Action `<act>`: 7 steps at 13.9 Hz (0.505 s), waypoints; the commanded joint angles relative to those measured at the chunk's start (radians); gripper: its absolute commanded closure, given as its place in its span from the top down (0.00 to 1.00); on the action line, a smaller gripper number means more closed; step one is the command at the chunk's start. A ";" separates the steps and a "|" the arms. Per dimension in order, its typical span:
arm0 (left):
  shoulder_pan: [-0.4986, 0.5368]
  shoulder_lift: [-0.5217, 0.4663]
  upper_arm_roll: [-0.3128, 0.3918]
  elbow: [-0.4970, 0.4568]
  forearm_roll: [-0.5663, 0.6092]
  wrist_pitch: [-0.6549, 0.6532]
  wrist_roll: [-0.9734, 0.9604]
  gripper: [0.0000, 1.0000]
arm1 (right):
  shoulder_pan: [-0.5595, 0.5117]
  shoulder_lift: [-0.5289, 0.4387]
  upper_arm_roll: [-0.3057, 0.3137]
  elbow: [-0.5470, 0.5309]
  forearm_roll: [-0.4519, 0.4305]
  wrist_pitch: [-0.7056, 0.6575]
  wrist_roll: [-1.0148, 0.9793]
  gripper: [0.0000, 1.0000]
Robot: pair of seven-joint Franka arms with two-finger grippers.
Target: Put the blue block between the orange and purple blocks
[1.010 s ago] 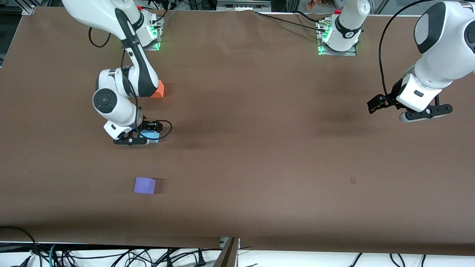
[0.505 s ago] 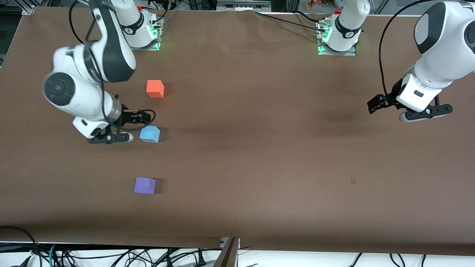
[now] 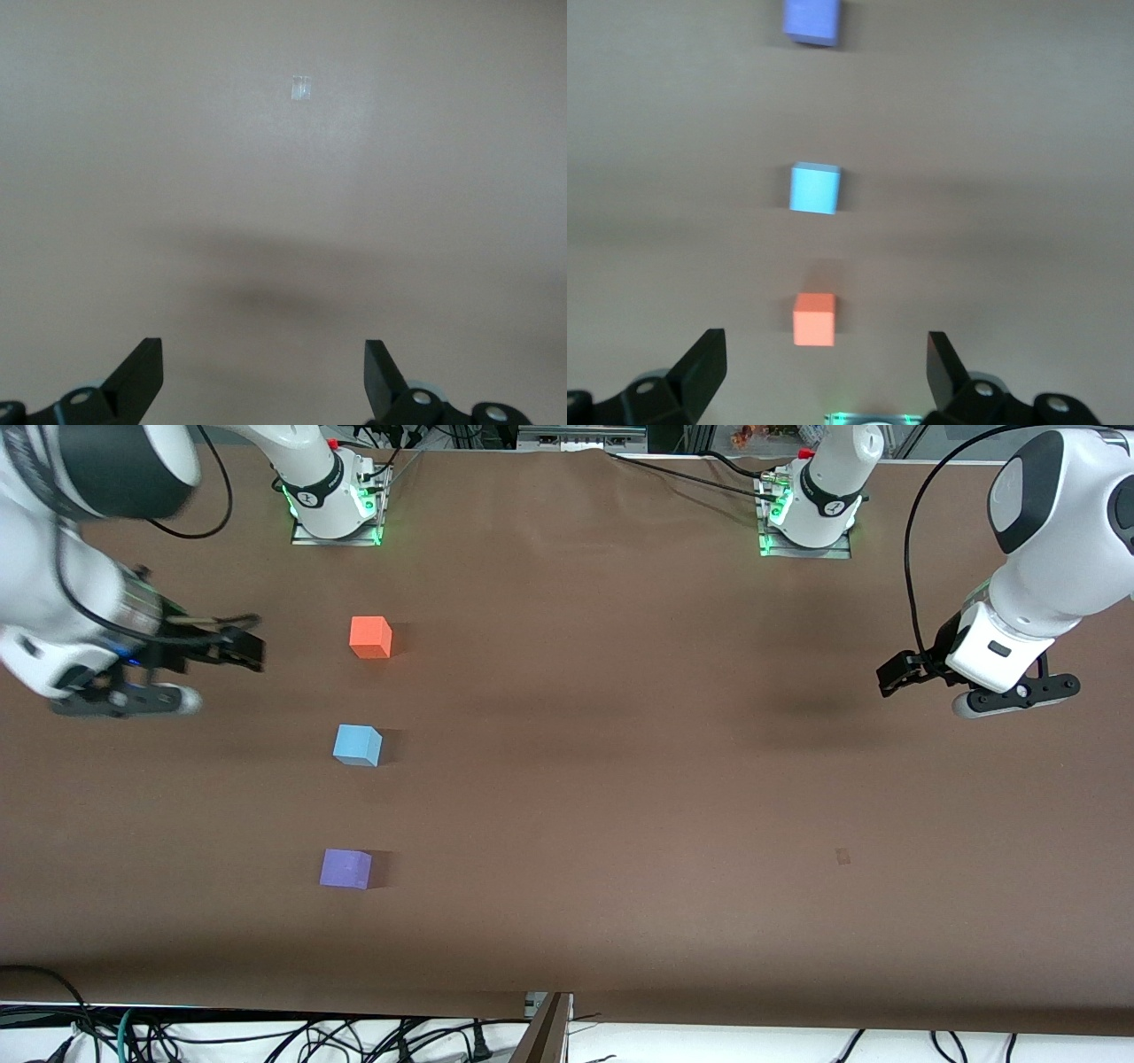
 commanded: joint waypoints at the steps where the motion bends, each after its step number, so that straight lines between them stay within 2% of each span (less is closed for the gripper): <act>1: 0.009 -0.003 -0.004 -0.006 -0.007 0.008 0.047 1.00 | -0.218 -0.091 0.205 -0.011 -0.091 -0.021 -0.012 1.00; 2: 0.009 -0.005 -0.002 -0.006 -0.009 0.008 0.055 1.00 | -0.287 -0.111 0.272 -0.018 -0.099 -0.015 -0.012 1.00; 3: 0.019 -0.005 -0.002 -0.006 -0.009 0.008 0.063 1.00 | -0.326 -0.127 0.305 -0.029 -0.099 -0.015 -0.010 1.00; 7: 0.028 0.003 -0.002 0.008 -0.009 0.005 0.138 1.00 | -0.416 -0.185 0.330 -0.077 -0.061 -0.013 -0.030 1.00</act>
